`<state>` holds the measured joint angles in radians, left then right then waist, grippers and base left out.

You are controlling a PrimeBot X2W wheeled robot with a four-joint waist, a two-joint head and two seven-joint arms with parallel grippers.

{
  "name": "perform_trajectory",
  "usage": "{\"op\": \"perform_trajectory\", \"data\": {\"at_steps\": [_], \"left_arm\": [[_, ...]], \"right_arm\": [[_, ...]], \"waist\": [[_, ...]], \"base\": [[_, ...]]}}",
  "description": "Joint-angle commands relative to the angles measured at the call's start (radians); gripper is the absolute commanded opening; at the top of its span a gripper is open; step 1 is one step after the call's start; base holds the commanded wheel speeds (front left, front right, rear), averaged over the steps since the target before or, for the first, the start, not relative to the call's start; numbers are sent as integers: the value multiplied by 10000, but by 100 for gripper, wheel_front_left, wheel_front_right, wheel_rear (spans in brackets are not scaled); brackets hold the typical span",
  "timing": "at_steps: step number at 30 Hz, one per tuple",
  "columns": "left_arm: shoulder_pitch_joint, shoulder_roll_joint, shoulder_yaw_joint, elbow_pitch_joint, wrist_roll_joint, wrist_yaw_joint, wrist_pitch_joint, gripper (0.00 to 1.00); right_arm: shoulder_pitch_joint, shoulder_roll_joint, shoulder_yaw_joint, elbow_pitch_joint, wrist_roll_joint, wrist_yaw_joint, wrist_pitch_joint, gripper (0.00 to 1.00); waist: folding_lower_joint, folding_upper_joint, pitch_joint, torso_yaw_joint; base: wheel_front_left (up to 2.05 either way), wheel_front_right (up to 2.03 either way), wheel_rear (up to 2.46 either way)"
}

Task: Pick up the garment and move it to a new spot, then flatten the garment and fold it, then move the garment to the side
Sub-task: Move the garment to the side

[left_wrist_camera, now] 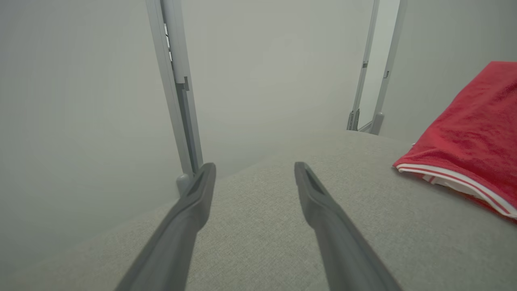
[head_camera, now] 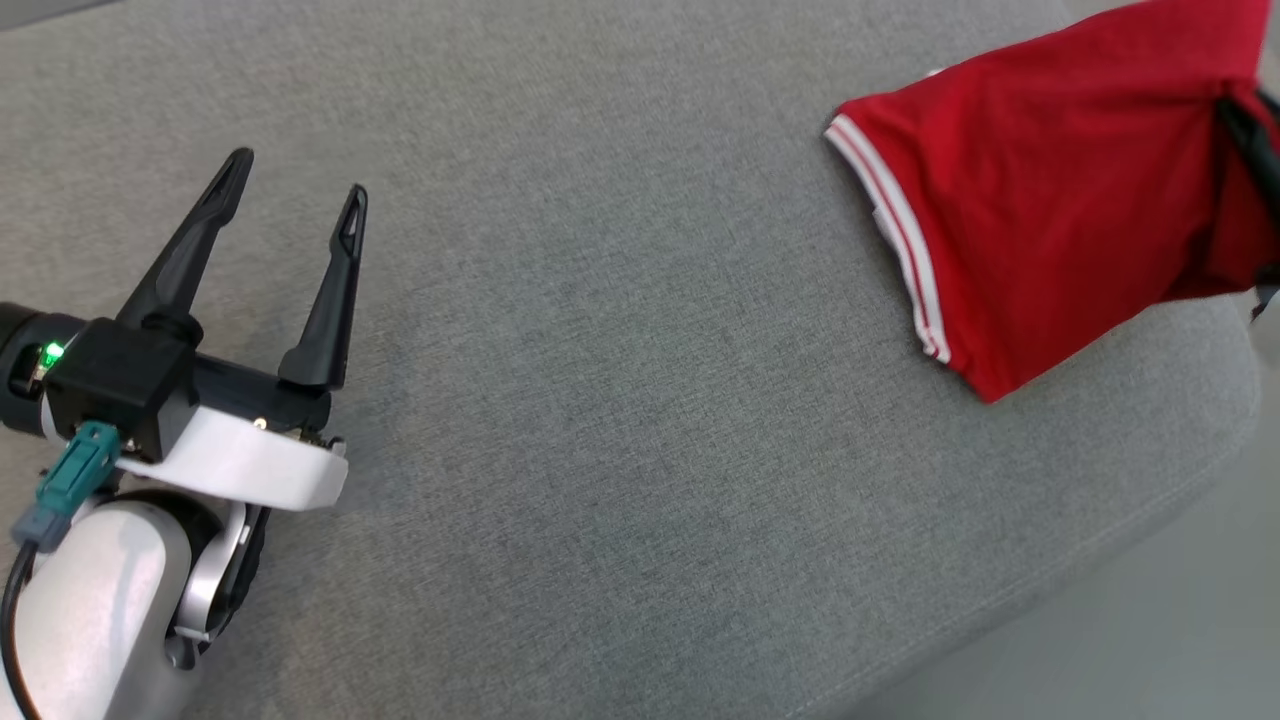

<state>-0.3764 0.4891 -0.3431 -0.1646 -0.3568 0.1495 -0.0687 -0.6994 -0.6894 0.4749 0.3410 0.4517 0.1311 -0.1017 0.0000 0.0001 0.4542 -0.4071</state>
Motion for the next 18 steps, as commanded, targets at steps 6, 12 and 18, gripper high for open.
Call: {"op": "perform_trajectory", "data": {"at_steps": [6, 12, 18], "left_arm": [[-792, 157, -249, -53, 231, -267, 355, 100], [-1353, 95, -507, 42, 368, -476, 521, 100], [-1514, -20, -589, 226, 305, -475, 410, 100]], "right_arm": [[-1578, 23, 557, 1962, 356, -6, -1186, 0], [-2656, 755, 915, 4658, 928, -4, -1536, 100], [-2742, 1179, 801, 6074, 1448, -4, -1645, 100]], "waist": [[0, -1, 974, -385], [0, -1, 1457, -201], [0, -1, 1545, -24]], "base": [[0, 0, 0], [0, 0, 0], [0, 0, 0]]}}
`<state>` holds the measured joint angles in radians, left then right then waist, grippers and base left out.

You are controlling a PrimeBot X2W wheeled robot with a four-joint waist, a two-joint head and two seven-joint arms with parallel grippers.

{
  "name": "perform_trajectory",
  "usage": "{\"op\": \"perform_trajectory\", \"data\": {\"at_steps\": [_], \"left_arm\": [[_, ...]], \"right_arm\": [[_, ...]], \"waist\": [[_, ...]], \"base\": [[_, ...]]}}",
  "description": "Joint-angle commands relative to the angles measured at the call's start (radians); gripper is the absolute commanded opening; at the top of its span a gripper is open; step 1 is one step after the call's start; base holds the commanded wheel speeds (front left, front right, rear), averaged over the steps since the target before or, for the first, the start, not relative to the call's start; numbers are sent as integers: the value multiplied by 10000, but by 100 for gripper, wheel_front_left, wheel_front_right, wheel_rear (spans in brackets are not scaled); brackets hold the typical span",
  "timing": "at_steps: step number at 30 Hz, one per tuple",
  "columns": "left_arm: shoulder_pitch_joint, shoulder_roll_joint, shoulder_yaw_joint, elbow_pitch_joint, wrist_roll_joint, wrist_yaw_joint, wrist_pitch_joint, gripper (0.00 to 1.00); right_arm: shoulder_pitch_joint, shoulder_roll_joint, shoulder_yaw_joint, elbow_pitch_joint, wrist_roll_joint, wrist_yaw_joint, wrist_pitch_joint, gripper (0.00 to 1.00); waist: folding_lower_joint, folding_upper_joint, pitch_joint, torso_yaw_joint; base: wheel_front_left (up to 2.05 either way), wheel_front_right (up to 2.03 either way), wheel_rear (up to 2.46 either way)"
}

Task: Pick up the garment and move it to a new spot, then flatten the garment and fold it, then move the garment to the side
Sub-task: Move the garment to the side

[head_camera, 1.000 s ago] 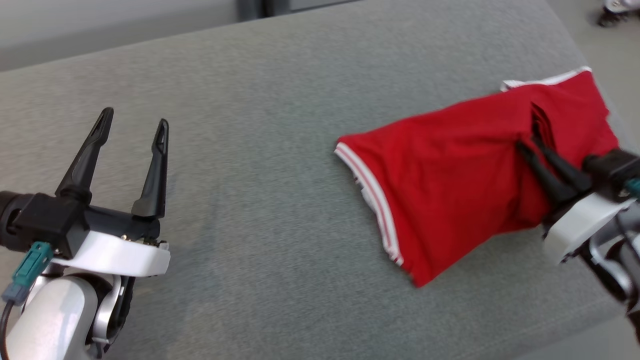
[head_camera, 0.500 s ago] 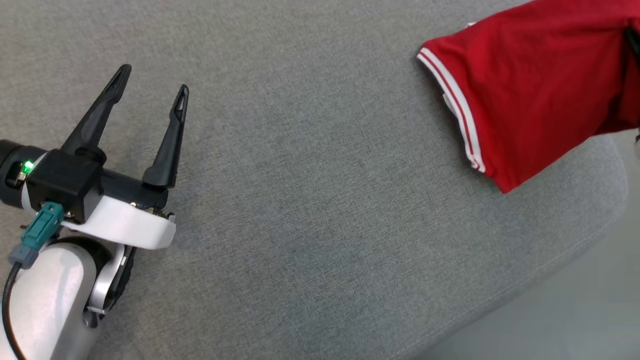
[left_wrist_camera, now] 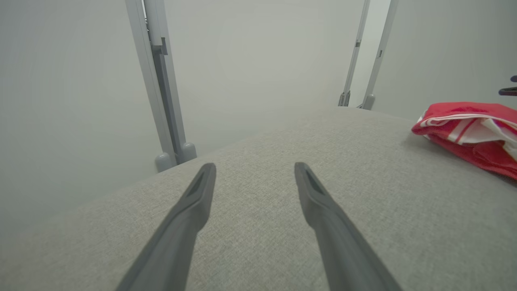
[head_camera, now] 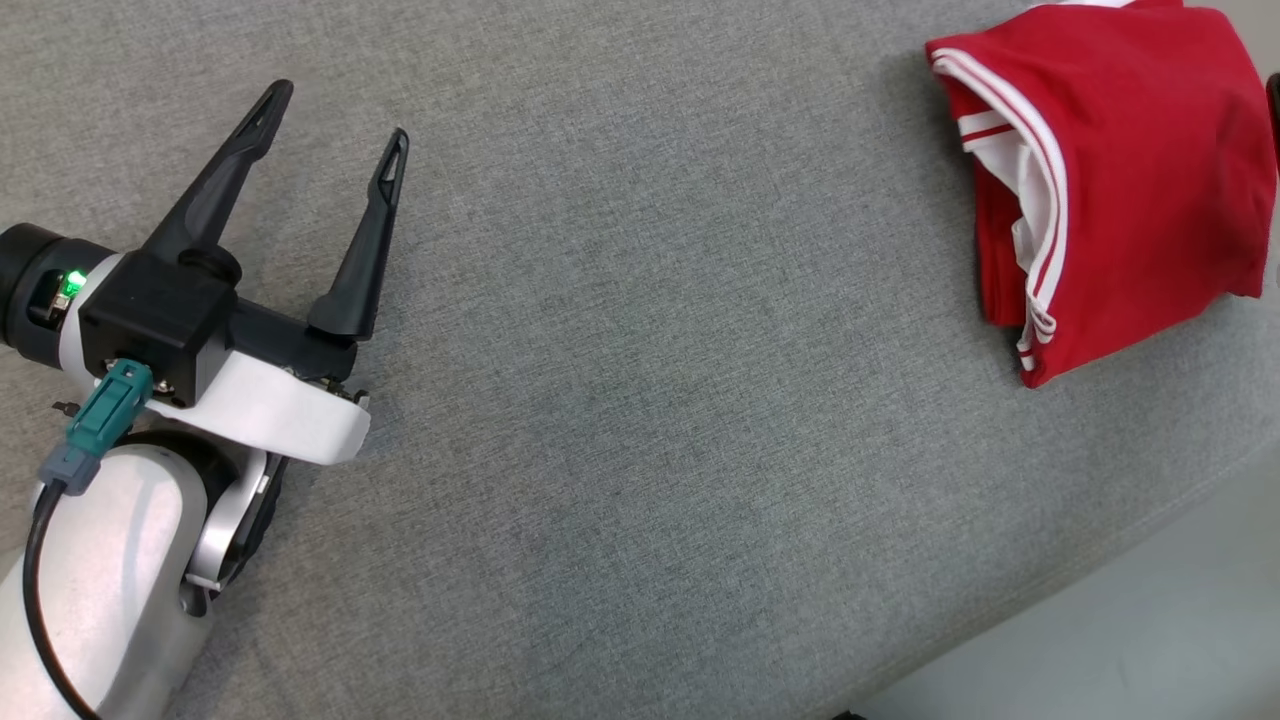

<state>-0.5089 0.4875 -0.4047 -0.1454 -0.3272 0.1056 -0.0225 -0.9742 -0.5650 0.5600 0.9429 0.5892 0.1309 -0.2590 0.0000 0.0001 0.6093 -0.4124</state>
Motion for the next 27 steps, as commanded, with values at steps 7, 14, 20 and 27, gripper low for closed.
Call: {"op": "perform_trajectory", "data": {"at_steps": [7, 14, 20, 27], "left_arm": [[200, -178, 230, 331, -297, 209, -431, 100], [1025, -362, 726, 500, -718, 730, -1026, 100], [1624, -556, 1188, 597, -1098, 1053, -1608, 100], [2274, -761, 1630, 701, -1464, 1304, -2009, 100]], "right_arm": [[846, 137, -2036, -804, 884, -2, -78, 100], [2629, 1066, -4411, -3186, -206, -1, -69, 100], [3816, 1799, -5089, -4871, -1061, -1, -60, 100], [4895, 2417, -5107, -6615, -2068, -1, -37, 100]], "waist": [[0, -1, -491, 305], [0, -1, -1340, 662], [0, -1, -2093, 1326], [0, -1, -2816, 2155]], "base": [[0, 0, 0], [0, 0, 0], [0, 0, 0], [0, 0, 0]]}}
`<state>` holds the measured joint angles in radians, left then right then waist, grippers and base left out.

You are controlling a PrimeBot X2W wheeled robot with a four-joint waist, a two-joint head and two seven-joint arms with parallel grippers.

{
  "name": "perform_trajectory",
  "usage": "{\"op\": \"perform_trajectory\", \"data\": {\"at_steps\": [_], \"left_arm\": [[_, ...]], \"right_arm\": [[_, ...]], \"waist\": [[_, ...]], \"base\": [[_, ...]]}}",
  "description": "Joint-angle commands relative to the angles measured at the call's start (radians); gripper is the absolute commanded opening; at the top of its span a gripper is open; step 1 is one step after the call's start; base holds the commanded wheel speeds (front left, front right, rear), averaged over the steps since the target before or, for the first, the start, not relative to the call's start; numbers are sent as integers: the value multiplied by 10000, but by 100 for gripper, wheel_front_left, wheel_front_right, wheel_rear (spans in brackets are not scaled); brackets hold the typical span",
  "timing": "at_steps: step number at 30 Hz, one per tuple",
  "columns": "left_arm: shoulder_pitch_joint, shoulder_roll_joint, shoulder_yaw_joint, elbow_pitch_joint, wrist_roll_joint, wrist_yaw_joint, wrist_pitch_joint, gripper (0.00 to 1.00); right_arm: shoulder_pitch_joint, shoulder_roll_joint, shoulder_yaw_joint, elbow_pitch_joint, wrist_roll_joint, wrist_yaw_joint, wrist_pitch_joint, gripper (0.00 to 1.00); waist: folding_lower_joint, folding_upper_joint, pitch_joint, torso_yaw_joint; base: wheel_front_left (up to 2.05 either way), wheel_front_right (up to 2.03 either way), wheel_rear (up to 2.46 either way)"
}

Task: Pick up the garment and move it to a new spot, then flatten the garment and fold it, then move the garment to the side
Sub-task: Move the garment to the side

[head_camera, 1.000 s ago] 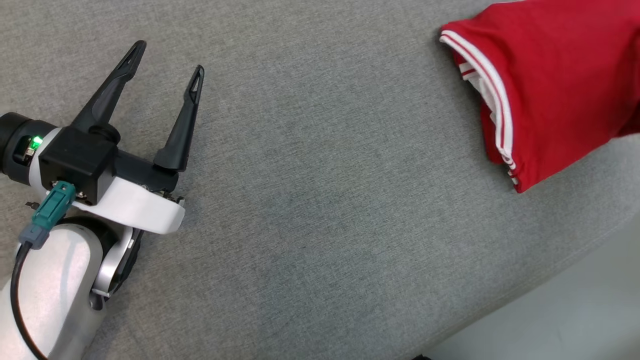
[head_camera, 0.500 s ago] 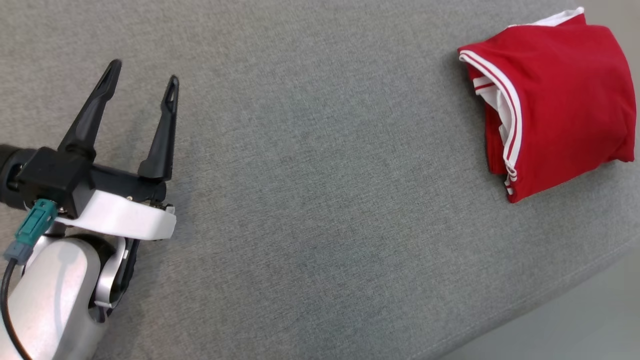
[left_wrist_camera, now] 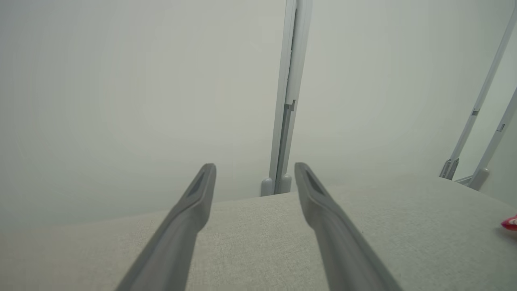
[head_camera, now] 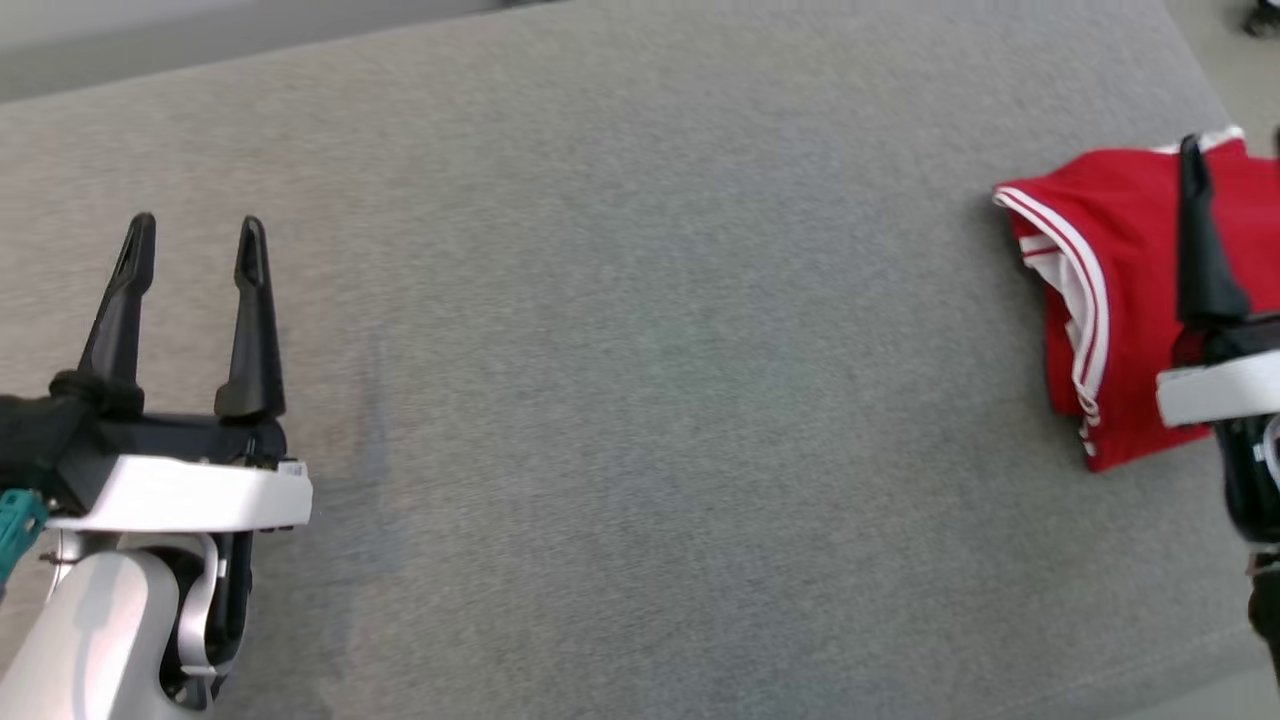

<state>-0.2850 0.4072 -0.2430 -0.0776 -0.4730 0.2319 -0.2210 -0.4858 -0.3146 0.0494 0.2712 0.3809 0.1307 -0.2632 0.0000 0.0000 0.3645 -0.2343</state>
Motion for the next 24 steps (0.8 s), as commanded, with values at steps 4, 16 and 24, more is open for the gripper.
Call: {"op": "perform_trajectory", "data": {"at_steps": [4, 16, 24], "left_arm": [[508, -52, 271, 117, -286, -31, -195, 100], [1901, 18, 1015, 556, -620, -643, -422, 100], [2686, 86, 1402, 744, -434, -1007, -428, 100]], "right_arm": [[777, 365, -57, -914, -606, 1, 238, 100], [2662, 1105, 161, -2480, -1558, 1, 1249, 100], [3628, 1330, 103, -2766, -1750, 1, 1458, 100]], "waist": [[0, 0, -817, 943], [0, 0, -1924, 1955], [0, 0, -2517, 2091]], "base": [[0, 0, 0], [0, 0, 0], [0, 0, 0]]}}
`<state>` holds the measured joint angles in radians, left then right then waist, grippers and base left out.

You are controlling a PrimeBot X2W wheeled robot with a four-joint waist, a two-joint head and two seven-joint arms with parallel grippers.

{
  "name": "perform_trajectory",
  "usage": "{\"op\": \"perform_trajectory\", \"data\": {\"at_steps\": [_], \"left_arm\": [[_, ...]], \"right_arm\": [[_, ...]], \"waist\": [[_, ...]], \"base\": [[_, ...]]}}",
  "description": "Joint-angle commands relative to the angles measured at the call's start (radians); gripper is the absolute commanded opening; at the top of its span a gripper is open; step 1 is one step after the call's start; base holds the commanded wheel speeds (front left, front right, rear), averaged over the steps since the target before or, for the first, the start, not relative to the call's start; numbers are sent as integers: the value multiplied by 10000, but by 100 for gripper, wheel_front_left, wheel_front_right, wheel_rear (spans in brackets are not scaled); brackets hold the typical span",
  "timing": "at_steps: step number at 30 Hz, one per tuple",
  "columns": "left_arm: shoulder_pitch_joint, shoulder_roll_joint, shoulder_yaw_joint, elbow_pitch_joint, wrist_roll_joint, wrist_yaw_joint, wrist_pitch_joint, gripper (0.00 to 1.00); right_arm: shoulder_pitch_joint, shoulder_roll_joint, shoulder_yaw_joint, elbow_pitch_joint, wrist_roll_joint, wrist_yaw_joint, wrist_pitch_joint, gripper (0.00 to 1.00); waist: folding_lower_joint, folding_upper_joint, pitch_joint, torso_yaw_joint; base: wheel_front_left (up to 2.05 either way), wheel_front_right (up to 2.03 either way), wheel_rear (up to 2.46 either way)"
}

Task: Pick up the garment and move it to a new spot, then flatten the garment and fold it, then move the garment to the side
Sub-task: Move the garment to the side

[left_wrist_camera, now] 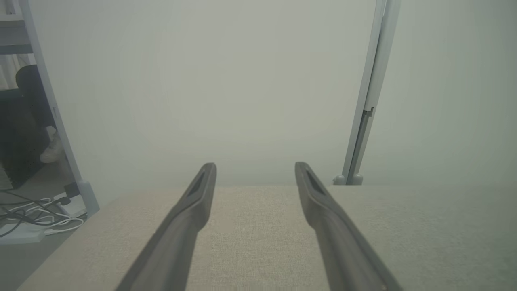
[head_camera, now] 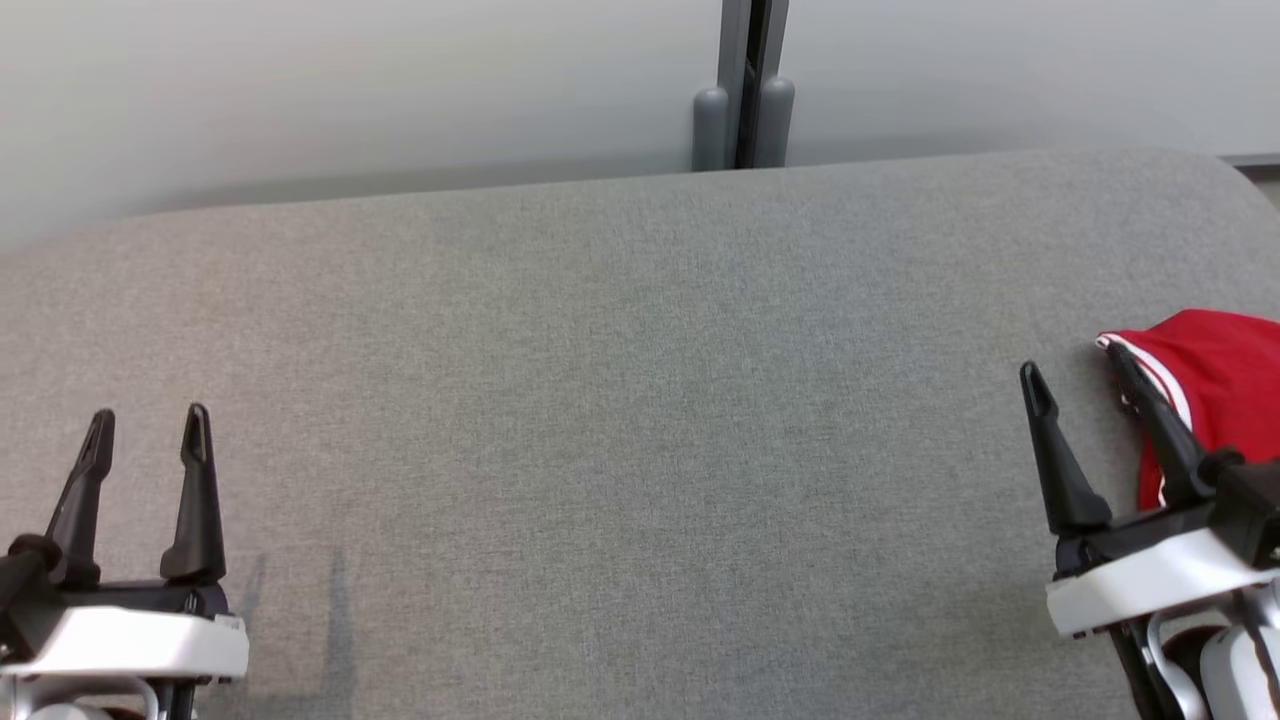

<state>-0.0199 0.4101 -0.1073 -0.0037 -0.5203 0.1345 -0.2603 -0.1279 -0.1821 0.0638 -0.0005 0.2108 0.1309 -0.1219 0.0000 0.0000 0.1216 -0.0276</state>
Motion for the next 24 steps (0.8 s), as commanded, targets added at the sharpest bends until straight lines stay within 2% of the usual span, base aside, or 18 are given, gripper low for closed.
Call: {"op": "perform_trajectory", "data": {"at_steps": [1, 7, 12, 19, 24], "left_arm": [[115, 59, 106, -9, 35, -92, -36, 100], [614, 68, 423, 85, -91, -592, -35, 100], [1037, 166, 537, 217, 25, -834, -30, 100], [1431, 252, 465, 187, 160, -880, -4, 100], [1604, 345, 365, 118, 250, -752, 163, 100]], "right_arm": [[177, 31, -51, -74, -49, -2, 72, 100], [811, 176, -185, -252, -136, -2, 257, 100], [1313, 342, -344, -481, -202, -1, 385, 100], [1752, 522, -515, -763, -270, -1, 560, 100], [1966, 632, -621, -894, -267, -1, 655, 100]], "waist": [[0, 0, -149, 23], [0, 0, -534, -46], [0, 0, -833, -156], [0, 0, -1092, -189], [0, 0, -1196, -167]], "base": [[0, 0, 0], [0, 0, 0], [0, 0, 0], [0, 0, 0], [0, 0, 0]]}}
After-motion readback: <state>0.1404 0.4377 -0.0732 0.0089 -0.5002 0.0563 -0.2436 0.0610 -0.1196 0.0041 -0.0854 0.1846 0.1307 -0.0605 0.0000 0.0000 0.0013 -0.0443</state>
